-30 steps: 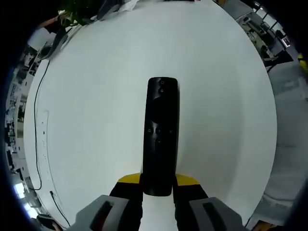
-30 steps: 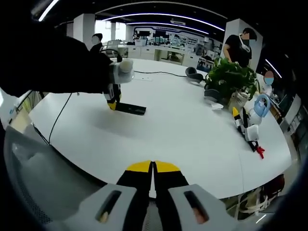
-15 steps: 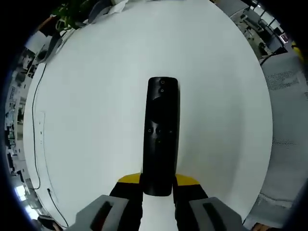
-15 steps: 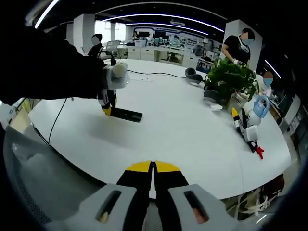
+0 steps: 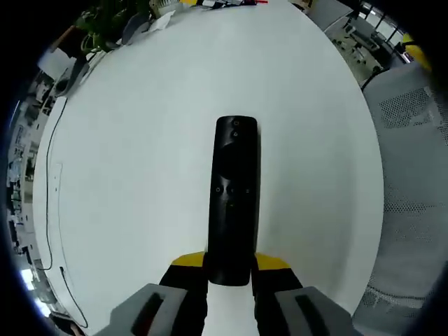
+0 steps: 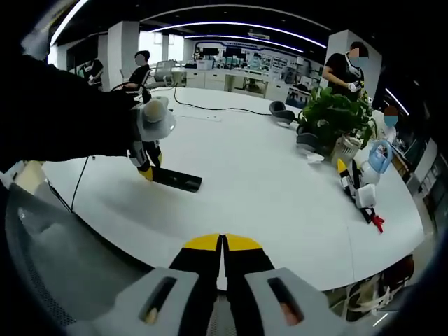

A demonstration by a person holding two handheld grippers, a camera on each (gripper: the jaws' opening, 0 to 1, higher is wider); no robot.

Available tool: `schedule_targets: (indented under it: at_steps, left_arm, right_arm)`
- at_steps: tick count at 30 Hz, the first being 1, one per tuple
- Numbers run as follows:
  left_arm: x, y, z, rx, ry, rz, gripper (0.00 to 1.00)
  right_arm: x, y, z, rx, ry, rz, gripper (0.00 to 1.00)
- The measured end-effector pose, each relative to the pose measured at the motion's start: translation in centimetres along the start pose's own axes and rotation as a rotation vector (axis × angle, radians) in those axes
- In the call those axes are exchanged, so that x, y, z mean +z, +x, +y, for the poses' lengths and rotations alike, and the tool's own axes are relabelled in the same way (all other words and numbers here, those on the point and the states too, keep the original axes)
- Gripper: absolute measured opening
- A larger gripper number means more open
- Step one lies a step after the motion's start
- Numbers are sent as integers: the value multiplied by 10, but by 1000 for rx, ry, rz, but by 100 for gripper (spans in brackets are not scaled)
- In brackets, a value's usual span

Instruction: Press the specified remote control buttons in sequence, fully releasing each button before pressing the next.

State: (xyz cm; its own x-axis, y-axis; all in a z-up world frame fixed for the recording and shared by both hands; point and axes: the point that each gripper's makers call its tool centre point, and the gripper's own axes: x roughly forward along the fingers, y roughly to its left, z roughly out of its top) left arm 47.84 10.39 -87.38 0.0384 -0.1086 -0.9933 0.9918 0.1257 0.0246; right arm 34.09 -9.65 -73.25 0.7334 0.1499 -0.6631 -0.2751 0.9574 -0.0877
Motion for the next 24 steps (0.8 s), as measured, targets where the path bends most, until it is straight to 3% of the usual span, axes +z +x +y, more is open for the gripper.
schedule_targets:
  at_steps: [24]
  left_arm:
    - [-5, -3, -46, -5, -10, -37, 23]
  right_arm:
    - [1, -1, -1, -4, 1, 0, 0]
